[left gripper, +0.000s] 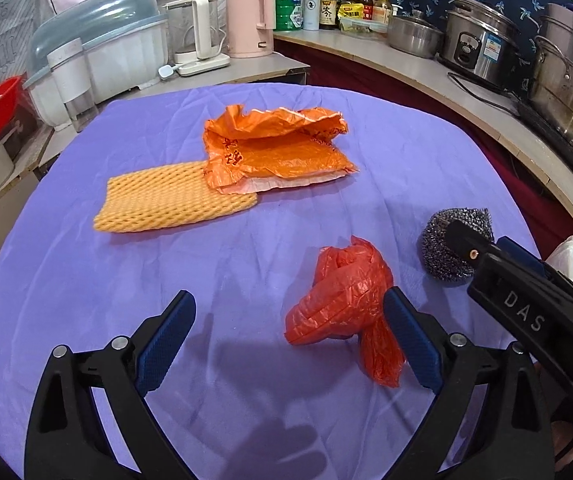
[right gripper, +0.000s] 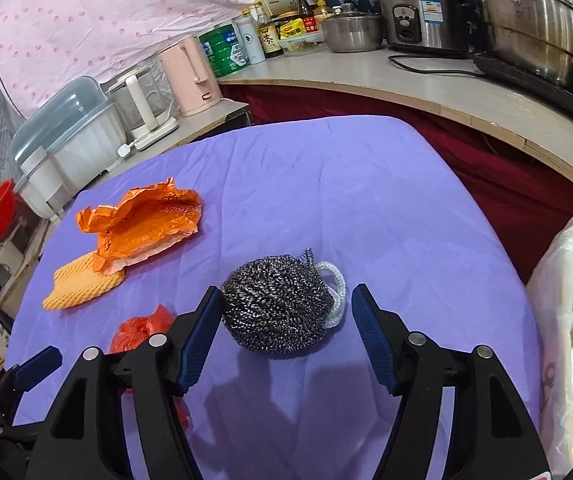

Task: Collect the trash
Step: 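Grasp the red plastic bag with the left tool while the right tool grasps the steel wool scrubber, then lift the red bag and steel scrubber and carry both over the bin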

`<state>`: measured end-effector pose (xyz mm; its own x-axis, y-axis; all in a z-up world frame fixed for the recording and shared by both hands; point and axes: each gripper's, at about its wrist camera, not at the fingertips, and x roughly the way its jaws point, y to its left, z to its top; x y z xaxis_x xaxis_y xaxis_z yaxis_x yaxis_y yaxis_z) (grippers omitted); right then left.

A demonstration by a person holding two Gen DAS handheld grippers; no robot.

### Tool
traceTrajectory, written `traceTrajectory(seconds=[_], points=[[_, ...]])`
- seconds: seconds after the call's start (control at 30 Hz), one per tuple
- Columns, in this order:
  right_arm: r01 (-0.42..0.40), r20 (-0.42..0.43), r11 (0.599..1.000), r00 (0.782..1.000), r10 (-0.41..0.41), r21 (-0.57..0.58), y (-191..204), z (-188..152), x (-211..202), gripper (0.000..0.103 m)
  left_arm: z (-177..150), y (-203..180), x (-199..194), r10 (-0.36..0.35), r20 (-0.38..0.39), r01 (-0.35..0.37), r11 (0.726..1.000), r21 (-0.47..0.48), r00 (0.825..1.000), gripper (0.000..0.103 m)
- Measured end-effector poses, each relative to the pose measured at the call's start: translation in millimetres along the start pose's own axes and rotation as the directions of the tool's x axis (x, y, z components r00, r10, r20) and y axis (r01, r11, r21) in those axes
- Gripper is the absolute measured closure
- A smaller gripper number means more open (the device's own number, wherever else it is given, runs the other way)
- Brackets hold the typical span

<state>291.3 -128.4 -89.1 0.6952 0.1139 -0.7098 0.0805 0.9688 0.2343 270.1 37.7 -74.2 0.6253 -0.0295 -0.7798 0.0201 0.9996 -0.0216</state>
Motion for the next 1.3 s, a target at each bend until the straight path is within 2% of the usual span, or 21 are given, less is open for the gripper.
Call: traceTrajectory(seconds=[0.2,0.37,0.5,0.67,0.7,0.77,0.93,1.3], points=[[-0.029,-0.007,0.999,1.0,0.029,-0.014,4.3,-2.4,3.0,0.044,-2.1,-5.8,7.2,-0.007,-0.01,0.007,1.0,0.008,1.0,0.013],[-0.029,0.017,1.0,0.999,0.03,-0.01,-0.1,-6.3,-12.1,0.049,-0.7,-12.9,13.6,-0.026,-0.018,0.026,1.0,0.013,0.999,0.013],[-0.028,0.04,0.999,0.999,0.027,0.02,-9.8,-10.6,-27.1,0.049,-1.1,-21.8,21.8,-0.038,-0.031,0.038,0.999,0.022,0.999,0.014],[-0.014,0.058,0.998,0.998,0.011,0.056,-25.9,-17.4,-45.7,0.049,-5.1,-32.5,29.5,-0.058,-0.068,0.062,0.997,0.051,0.996,0.047],[-0.013,0.06,0.998,0.998,0.01,0.059,-28.3,-18.7,-47.9,0.049,-5.9,-33.8,28.6,-0.055,-0.066,0.059,0.997,0.057,0.996,0.049],[-0.004,0.068,0.998,0.998,0.0,0.067,-32.8,-22.0,-54.9,0.049,-7.3,-36.5,25.9,-0.062,-0.067,0.067,0.995,0.072,0.996,0.064],[0.001,0.076,0.996,0.997,-0.008,0.091,-42.0,-31.3,-69.4,0.049,-11.1,-37.9,14.5,-0.063,-0.055,0.067,0.995,0.077,0.996,0.072],[-0.006,0.125,0.992,0.992,-0.01,0.126,-52.1,-50.4,-120.1,0.049,-19.9,-42.8,-40.9,-0.08,0.014,0.079,0.992,0.095,0.997,0.073]])
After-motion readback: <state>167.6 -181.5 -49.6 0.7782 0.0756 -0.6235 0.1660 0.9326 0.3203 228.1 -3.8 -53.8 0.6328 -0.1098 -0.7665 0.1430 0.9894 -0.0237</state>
